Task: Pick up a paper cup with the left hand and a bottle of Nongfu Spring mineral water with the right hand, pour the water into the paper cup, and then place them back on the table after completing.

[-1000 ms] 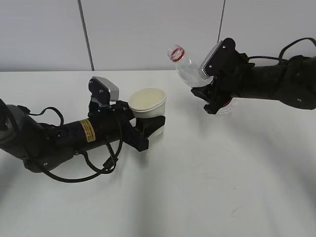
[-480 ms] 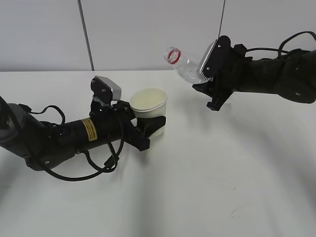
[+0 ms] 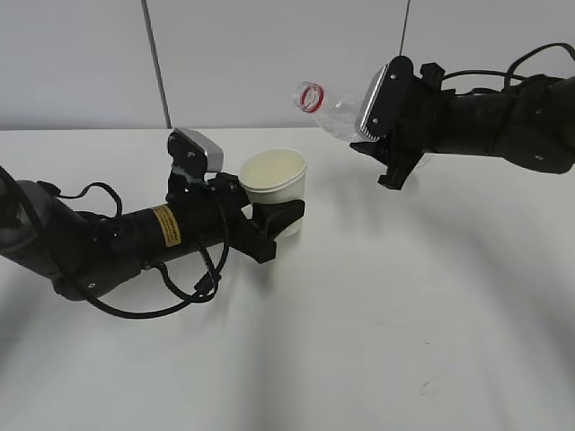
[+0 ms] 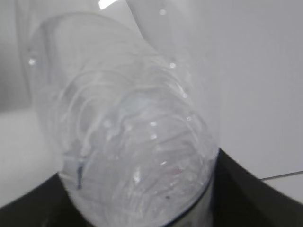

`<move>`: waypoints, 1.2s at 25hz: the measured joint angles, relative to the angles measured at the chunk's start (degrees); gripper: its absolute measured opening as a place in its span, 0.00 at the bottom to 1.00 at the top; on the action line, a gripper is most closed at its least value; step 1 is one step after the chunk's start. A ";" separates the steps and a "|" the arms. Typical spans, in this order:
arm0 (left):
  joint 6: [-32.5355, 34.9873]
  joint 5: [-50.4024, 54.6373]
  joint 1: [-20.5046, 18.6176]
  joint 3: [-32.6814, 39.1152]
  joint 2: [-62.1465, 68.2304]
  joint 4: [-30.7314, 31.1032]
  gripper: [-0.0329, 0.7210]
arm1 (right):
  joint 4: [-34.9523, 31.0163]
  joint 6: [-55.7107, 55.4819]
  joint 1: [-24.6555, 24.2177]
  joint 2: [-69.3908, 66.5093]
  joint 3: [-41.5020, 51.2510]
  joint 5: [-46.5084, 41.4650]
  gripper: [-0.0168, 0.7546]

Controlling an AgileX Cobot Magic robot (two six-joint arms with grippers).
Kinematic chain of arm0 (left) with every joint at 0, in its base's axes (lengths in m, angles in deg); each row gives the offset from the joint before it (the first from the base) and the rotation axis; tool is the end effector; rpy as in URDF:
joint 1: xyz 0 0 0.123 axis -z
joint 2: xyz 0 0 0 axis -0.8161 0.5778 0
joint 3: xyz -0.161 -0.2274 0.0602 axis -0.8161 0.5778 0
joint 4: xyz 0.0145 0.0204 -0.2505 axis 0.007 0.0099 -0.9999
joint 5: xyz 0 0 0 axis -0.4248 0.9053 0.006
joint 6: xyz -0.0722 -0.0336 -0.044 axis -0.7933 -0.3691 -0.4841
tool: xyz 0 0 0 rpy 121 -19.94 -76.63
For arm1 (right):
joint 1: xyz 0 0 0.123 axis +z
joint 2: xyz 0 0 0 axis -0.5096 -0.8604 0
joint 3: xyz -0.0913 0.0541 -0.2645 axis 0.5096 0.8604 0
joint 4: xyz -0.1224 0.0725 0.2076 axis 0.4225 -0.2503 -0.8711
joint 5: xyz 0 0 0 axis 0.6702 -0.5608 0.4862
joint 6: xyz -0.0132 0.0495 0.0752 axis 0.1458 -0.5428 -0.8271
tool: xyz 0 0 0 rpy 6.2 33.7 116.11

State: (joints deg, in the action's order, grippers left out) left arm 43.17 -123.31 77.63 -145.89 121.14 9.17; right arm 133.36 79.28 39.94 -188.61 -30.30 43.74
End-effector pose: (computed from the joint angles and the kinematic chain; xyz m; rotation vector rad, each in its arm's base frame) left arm 0.3472 -0.2013 0.1011 0.7360 1.6174 -0.8284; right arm 0.4225 0.0943 0.1900 -1.2832 1.5543 -0.2851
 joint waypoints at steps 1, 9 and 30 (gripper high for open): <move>-0.04 0.07 0.00 0.00 0.00 0.00 0.60 | 0.52 0.00 0.00 0.00 -0.25 -0.25 0.60; -0.29 0.07 0.16 -0.12 0.00 0.05 0.60 | 2.40 3.31 0.47 0.00 -0.51 -0.71 0.60; -0.45 0.07 0.22 -0.18 0.00 0.28 0.60 | 3.25 8.90 0.64 0.00 -2.62 -3.01 0.60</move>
State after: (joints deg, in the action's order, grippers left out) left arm 42.72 -123.23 77.85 -146.07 121.14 9.46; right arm 136.61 88.18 40.58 -188.61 -32.92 40.73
